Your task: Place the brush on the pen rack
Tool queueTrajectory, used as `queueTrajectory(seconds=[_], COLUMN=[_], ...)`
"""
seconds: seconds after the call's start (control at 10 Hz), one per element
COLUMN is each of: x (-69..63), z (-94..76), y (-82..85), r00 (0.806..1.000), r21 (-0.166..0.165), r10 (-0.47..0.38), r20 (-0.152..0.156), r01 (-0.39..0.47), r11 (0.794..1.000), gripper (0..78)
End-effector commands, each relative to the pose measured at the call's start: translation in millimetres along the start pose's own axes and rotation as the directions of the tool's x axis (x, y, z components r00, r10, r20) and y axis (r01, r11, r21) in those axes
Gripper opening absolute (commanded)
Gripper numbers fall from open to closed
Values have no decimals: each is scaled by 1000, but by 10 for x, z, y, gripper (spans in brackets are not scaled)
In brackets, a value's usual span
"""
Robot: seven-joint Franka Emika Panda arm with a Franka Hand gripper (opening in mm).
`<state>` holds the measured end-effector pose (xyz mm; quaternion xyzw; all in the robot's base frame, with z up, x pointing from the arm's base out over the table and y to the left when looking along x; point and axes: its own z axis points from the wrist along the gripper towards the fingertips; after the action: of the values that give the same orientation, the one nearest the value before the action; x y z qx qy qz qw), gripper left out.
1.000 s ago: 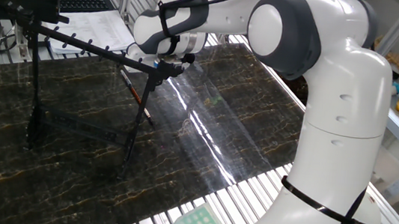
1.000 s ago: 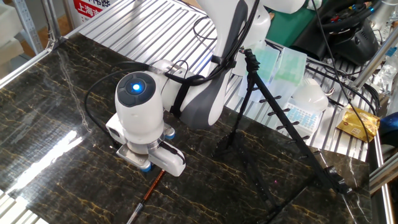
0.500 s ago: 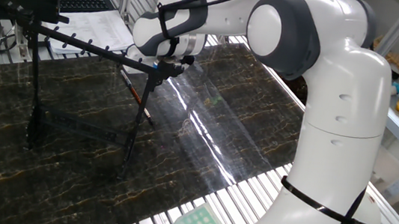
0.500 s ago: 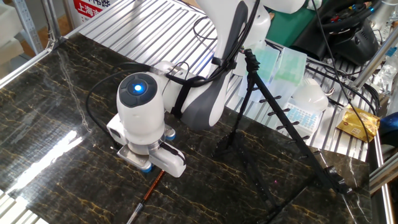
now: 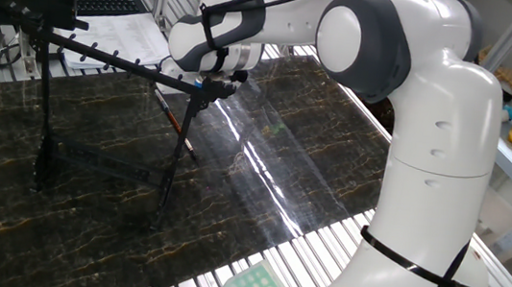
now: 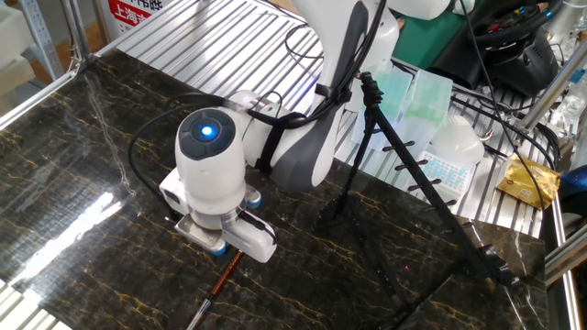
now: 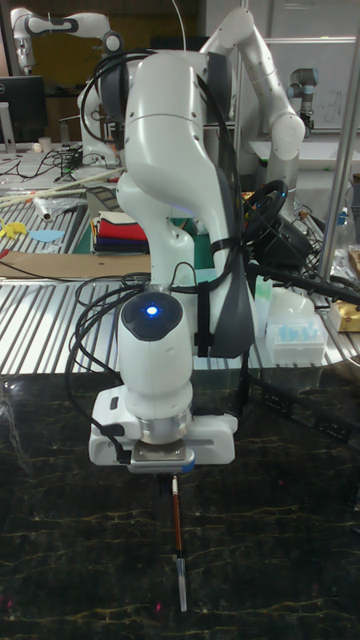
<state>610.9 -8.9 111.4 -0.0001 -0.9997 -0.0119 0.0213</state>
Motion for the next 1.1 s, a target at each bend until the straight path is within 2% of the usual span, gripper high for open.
queueTrajectory(seconds=[0.1,0.2,0.6,1.1], x=[-10,-10,-13,-100], z=[-17,-17,-10,187], y=[-1,-1,3,94], r00=[999,999,999,1000], r21=[17,41,38,37], r10=[5,12,5,-2], r20=[-40,-37,-35,-6], r01=[-5,-11,-3,3], r11=[1000,999,999,999], gripper=[0,0,0,0])
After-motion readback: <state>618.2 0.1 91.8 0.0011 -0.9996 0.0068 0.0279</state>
